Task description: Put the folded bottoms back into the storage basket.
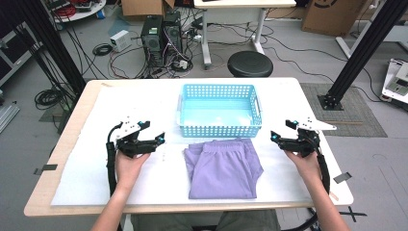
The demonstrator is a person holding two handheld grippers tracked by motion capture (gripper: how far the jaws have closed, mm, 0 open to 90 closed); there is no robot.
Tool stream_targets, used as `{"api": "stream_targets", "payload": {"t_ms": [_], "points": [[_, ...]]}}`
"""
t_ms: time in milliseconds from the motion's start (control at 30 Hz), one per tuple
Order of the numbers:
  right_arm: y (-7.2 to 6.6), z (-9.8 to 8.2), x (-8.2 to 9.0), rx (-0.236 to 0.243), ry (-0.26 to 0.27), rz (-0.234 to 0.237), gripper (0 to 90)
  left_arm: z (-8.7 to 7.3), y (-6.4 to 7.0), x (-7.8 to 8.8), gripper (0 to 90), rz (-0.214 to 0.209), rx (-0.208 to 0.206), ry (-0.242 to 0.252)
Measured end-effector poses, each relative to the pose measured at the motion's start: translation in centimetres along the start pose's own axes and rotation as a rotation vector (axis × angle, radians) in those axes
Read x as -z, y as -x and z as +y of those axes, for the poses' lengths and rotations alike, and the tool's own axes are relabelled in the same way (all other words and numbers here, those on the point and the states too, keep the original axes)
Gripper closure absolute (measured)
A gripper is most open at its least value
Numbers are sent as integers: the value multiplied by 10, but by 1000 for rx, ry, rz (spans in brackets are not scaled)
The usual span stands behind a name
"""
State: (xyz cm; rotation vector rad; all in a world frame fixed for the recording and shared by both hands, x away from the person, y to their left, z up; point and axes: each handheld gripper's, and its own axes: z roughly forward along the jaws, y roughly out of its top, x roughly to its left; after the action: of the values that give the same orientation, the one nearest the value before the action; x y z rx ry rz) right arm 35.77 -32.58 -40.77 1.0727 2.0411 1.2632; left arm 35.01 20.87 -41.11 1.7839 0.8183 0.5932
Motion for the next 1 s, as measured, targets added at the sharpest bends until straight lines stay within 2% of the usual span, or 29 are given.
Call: {"api": "stream_targets", "payload": {"t_ms": [167, 267, 333, 367, 467, 633, 800, 900, 1000], "points": [[-11, 0, 6, 13, 19, 6, 226, 1, 22, -2, 238, -43, -36, -18], [-21, -3, 7, 25, 15, 10, 249, -4, 35, -1, 249, -84, -34, -14], [-30, -7, 8, 29, 10, 19, 249, -9, 42, 0, 326, -108, -30, -3], [-33, -9, 8, 27, 9, 24, 249, -11, 47, 1, 336, -112, -32, -1], [-47, -14, 10, 19, -8, 46, 249, -14, 58, 1, 335, -128, -28, -23], [-63, -19, 17, 39, 6, 63, 249, -18, 72, 1, 322, -156, -13, -67], [-72, -28, 20, 1, -5, 103, 257, -25, 86, -2, 315, -192, 13, -120], [-79, -32, 22, -48, -20, 120, 257, -26, 95, -4, 315, -221, 40, -145], [-88, -34, 22, -48, -43, 128, 254, -26, 107, -4, 315, -241, 47, -151]]}}
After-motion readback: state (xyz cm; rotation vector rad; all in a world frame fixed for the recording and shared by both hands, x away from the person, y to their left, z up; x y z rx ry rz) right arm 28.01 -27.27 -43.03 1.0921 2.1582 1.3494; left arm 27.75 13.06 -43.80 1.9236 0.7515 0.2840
